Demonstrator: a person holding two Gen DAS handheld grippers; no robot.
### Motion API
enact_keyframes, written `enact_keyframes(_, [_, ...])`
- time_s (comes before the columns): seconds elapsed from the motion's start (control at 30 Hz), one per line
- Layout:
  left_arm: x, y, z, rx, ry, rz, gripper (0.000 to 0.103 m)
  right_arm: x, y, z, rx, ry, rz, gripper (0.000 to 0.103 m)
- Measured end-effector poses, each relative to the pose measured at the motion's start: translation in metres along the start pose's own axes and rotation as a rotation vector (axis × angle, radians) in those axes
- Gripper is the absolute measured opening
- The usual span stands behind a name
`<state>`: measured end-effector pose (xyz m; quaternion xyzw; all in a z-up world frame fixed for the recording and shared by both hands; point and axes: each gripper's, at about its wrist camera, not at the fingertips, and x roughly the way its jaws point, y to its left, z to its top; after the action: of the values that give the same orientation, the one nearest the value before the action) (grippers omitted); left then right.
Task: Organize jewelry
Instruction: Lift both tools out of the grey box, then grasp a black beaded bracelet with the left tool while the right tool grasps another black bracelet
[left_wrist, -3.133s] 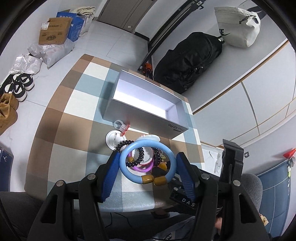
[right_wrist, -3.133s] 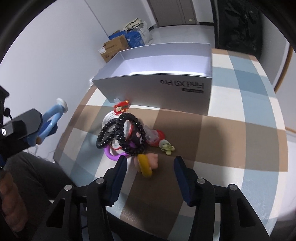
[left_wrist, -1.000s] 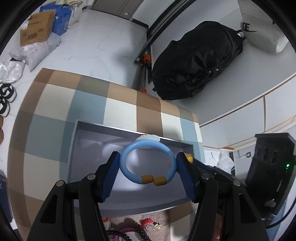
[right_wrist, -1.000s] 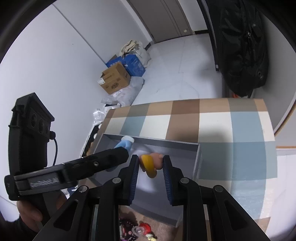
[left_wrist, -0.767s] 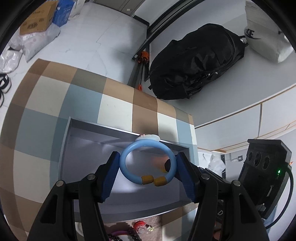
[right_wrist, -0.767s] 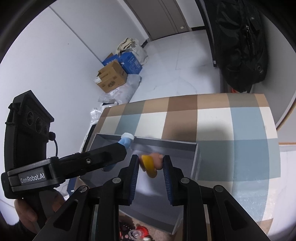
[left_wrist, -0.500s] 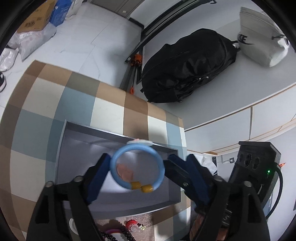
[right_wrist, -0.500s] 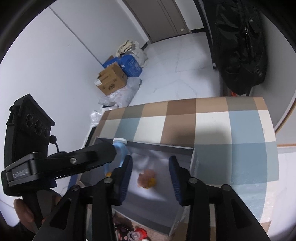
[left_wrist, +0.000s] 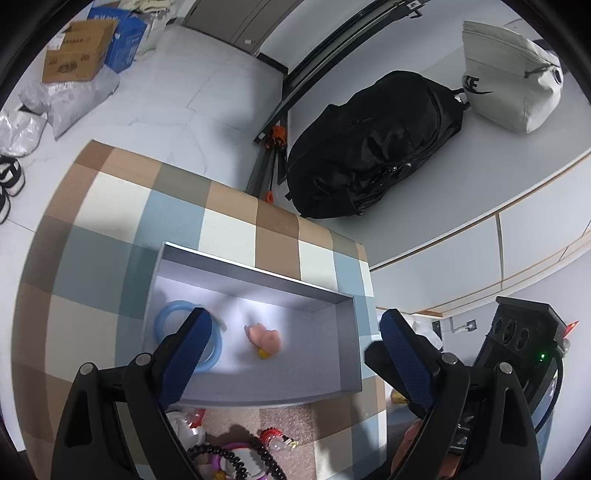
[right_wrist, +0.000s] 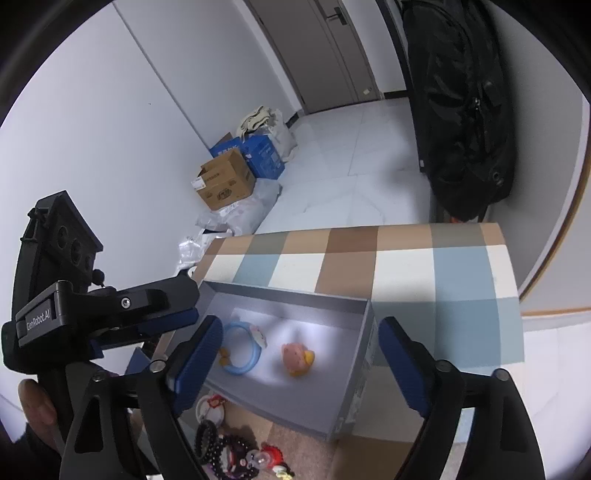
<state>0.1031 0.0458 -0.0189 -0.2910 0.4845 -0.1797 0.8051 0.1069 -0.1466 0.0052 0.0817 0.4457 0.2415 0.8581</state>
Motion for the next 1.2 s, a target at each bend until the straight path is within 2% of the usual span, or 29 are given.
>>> enact_keyframes(0.1, [-0.01,-0.003,-0.005,0.032,-0.034,0.021,0.09,-0.007,0.004,-0.004,-0.014,-0.021,-0.003,0.1])
enact_keyframes(0.27, [-0.025,-0.003,-0.018,0.088,-0.093,0.119,0.09,-0.015,0.014,-0.012,-0.042,-0.035,0.01,0.101])
enact_keyframes(0.4, [-0.034,0.007,-0.031,0.09,-0.116,0.16,0.09,-0.022,0.022,-0.02,-0.064,-0.05,0.004,0.103])
enact_keyframes(0.57, [-0.04,0.014,-0.054,0.092,-0.087,0.202,0.09,-0.026,0.027,-0.03,-0.086,-0.052,-0.017,0.103])
enact_keyframes(0.7, [-0.034,0.02,-0.069,0.094,-0.023,0.265,0.09,-0.031,0.027,-0.036,-0.095,-0.061,-0.036,0.103])
enact_keyframes(0.83, [-0.029,0.03,-0.081,0.074,0.036,0.264,0.09,-0.035,0.024,-0.043,-0.088,-0.06,-0.057,0.103])
enact_keyframes(1.2, [-0.013,0.033,-0.105,0.111,0.15,0.263,0.09,-0.038,0.028,-0.056,-0.109,-0.039,-0.062,0.103])
